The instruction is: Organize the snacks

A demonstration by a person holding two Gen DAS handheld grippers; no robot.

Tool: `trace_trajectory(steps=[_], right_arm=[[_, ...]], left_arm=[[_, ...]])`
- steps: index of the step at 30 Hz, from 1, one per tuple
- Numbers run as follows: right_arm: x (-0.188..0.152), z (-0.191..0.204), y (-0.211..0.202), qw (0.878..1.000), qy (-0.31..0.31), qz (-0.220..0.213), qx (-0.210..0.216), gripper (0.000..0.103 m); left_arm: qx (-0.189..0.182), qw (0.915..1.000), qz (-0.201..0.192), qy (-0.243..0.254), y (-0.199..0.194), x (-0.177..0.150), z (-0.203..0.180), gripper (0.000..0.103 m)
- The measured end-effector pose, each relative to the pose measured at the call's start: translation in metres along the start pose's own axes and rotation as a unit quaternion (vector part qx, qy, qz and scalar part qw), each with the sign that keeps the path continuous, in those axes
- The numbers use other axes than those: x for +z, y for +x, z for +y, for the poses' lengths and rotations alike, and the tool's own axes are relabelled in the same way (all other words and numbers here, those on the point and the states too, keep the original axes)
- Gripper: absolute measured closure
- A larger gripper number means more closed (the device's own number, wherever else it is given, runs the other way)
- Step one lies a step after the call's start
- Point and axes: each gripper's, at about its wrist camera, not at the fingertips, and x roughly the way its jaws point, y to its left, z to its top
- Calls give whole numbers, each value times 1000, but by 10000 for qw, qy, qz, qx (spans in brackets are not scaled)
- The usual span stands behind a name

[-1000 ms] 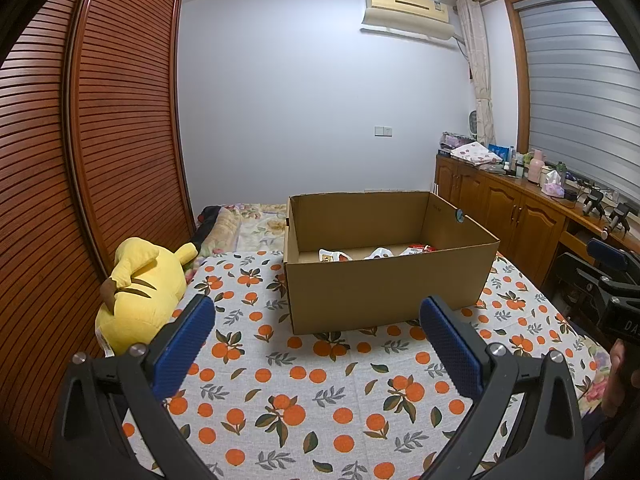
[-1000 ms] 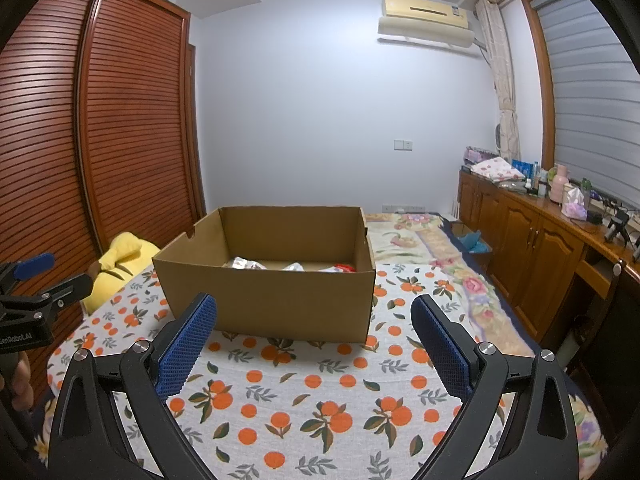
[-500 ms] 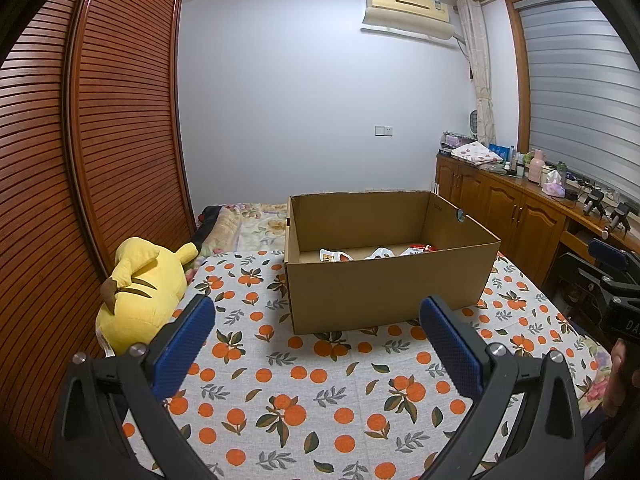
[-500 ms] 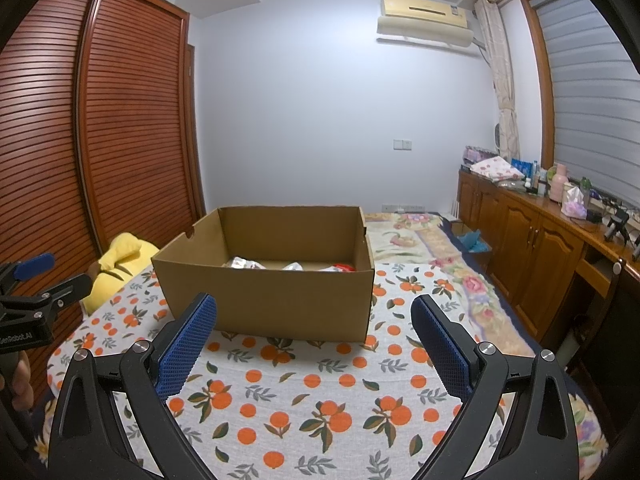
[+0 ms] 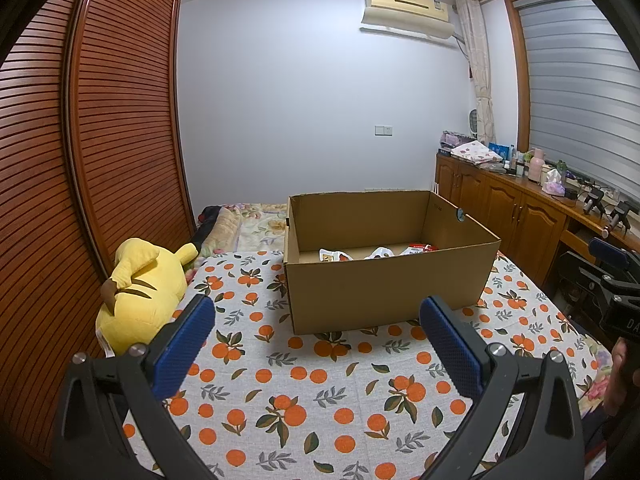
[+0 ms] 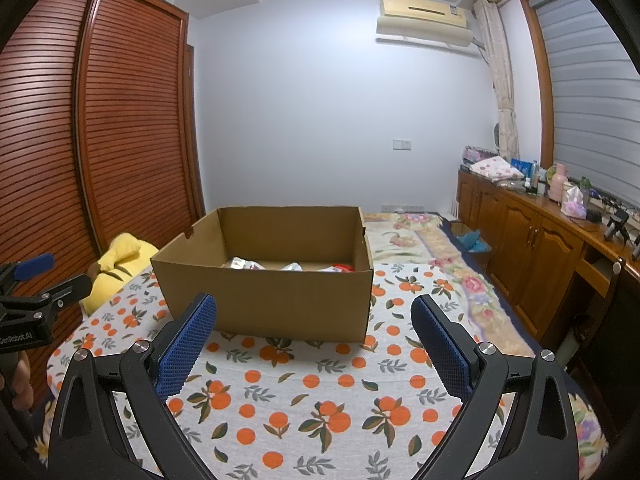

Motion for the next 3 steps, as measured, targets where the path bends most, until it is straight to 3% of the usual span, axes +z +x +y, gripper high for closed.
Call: trace_trajectory(steps=[3], right_arm=[[0, 0, 0, 10000, 1, -2, 0, 3]], left_arm=[[4, 10000, -2, -3, 0, 0, 0, 0]])
